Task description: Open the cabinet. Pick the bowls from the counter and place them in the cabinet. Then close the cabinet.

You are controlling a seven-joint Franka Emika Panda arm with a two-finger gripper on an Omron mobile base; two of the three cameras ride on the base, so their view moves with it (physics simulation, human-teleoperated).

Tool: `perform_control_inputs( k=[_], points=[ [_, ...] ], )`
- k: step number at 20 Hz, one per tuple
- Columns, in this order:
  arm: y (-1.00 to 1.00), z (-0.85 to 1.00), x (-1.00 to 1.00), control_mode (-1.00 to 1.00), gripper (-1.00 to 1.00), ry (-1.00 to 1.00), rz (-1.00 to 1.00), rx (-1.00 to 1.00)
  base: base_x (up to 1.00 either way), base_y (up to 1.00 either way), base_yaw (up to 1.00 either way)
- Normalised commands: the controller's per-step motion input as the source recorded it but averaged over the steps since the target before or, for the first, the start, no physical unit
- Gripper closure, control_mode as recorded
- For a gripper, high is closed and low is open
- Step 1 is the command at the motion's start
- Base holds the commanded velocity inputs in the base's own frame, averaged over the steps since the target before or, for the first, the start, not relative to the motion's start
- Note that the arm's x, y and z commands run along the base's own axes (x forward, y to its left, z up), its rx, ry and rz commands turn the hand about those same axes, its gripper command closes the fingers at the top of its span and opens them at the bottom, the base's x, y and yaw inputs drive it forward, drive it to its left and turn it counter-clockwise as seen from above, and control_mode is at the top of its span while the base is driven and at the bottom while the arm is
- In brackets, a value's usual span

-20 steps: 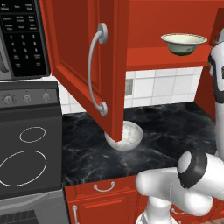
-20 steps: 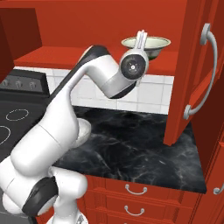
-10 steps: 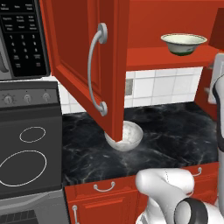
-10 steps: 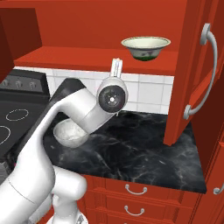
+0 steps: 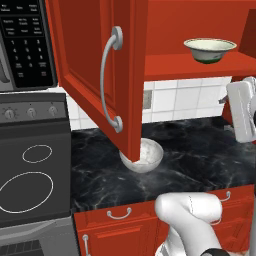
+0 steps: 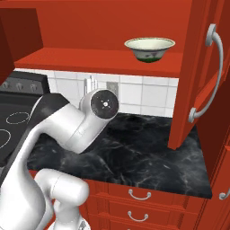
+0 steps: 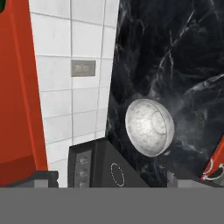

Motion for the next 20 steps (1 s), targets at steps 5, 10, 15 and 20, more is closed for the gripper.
perform_control_inputs(
  k=[5,10,15,20],
  points=[
    [0.31,-0.4,-0.21,-1.0,-1.0,0.08,0.34,-0.08,0.0,0.0,0.0],
    [0.42,-0.6,-0.06,-1.0,-1.0,-0.13,0.22,-0.02,0.0,0.0,0.0],
    [0.46,-0.73,0.05,-1.0,-1.0,-0.21,0.03,0.1,0.0,0.0,0.0],
    [0.76,-0.45,0.32,-1.0,-1.0,-0.06,0.0,0.03,0.0,0.0,0.0]
  ],
)
